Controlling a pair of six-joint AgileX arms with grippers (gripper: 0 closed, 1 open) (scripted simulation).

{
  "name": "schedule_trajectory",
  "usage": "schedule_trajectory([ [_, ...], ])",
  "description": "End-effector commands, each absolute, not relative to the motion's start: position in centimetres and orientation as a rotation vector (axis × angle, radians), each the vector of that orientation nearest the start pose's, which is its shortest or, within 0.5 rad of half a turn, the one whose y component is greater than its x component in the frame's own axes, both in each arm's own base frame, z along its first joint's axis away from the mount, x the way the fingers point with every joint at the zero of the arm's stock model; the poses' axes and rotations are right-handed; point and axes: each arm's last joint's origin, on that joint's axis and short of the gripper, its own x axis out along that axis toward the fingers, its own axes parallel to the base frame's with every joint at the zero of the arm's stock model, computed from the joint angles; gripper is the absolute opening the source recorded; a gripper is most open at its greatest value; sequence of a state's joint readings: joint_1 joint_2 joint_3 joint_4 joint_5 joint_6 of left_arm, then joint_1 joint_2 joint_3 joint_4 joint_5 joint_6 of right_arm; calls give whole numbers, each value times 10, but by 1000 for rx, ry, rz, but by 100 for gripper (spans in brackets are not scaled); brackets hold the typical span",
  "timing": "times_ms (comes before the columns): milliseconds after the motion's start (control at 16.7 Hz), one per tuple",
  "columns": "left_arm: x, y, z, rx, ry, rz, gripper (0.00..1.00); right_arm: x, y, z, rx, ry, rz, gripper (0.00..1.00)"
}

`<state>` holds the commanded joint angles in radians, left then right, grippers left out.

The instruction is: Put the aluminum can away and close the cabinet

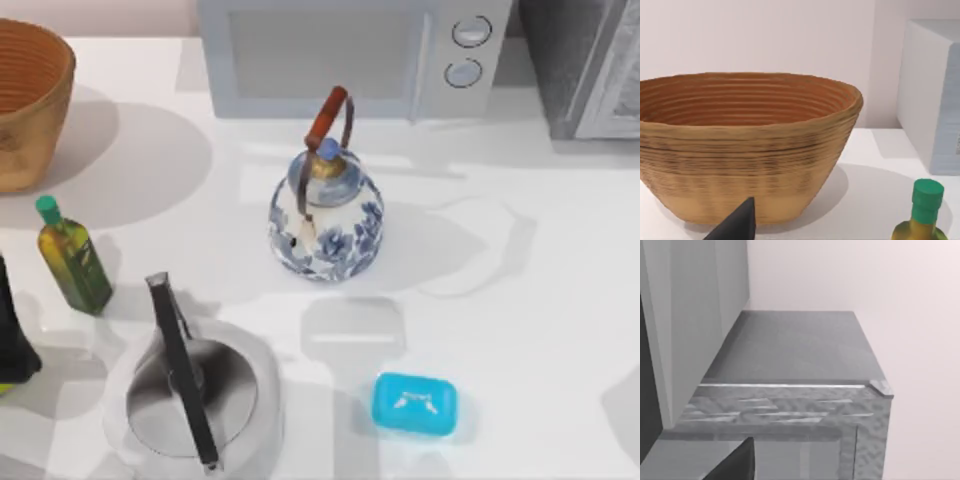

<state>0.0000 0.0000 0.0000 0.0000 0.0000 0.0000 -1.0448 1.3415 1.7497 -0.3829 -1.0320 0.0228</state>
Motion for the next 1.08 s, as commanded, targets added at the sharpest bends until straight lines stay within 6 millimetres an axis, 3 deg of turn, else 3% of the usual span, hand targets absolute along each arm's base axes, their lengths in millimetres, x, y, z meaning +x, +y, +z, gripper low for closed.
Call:
schedule_trajectory([
  [240,106,-1,160,0,0,0,100,169,-189,514,-11,-6,-23,100],
  [480,106,-1,160,0,0,0,100,207,-153,518,-12,-17,-55,100],
  [600,106,-1,160,0,0,0,100,229,-122,520,-8,-22,-59,100],
  [780,106,-1,160,0,0,0,100,253,-60,520,-1,-24,-41,100],
  [1080,106,-1,160,0,0,0,100,249,43,518,7,-19,-6,100],
])
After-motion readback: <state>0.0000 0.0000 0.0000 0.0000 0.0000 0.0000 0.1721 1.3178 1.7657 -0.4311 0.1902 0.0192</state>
